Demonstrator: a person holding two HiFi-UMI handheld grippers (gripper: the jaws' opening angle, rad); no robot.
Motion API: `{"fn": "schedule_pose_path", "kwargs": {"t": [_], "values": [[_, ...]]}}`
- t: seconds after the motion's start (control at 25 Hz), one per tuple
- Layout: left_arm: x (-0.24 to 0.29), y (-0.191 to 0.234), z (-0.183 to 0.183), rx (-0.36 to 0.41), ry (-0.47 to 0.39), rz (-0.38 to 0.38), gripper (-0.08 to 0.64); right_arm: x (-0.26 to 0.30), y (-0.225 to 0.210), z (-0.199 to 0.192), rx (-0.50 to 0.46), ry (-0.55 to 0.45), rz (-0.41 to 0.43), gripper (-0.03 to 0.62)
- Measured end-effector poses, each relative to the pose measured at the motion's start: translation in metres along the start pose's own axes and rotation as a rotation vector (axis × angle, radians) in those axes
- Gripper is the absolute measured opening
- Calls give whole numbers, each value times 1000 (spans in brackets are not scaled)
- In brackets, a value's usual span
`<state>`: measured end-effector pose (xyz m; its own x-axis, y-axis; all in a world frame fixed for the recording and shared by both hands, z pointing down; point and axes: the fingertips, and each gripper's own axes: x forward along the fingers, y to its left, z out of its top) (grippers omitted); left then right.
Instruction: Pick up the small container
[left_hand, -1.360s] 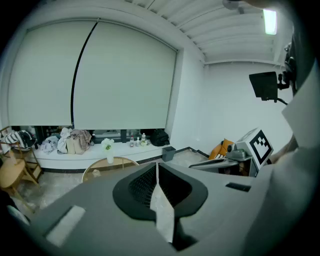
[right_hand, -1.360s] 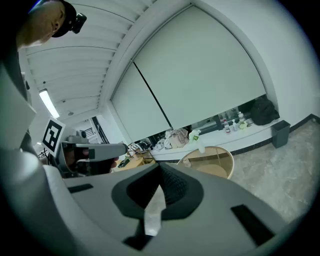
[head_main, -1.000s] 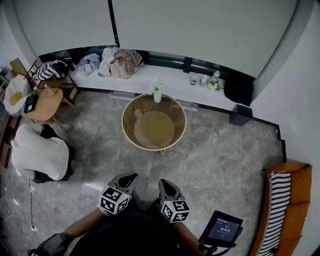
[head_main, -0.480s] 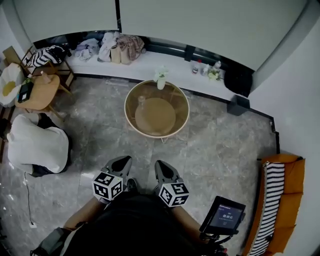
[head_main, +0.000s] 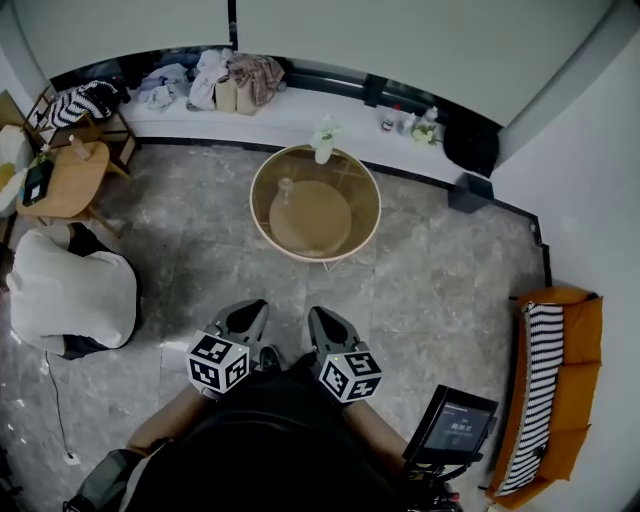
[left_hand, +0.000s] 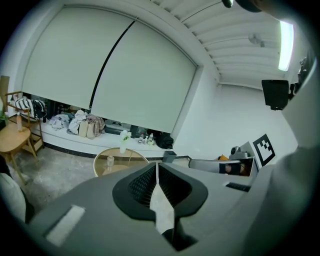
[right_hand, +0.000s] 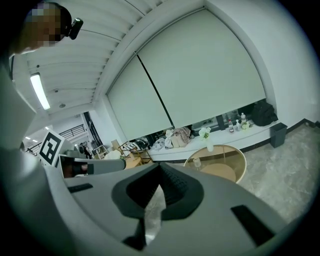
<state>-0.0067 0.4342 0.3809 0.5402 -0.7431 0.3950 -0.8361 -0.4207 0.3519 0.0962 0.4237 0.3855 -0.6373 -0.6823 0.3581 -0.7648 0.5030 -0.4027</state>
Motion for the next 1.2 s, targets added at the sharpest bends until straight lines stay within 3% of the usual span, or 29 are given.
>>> {"fn": "schedule_pose_path", "kwargs": {"t": [0.32, 0.72, 1.2], "values": [[9, 23, 3, -30, 19, -16, 3, 24, 0, 2, 21, 13, -16, 6], [32, 67, 33, -44, -11, 55, 3, 85, -12, 23, 18, 43, 50, 6], [142, 110, 86, -101, 22, 111, 3, 161, -101, 78, 68, 101, 75, 6]]}}
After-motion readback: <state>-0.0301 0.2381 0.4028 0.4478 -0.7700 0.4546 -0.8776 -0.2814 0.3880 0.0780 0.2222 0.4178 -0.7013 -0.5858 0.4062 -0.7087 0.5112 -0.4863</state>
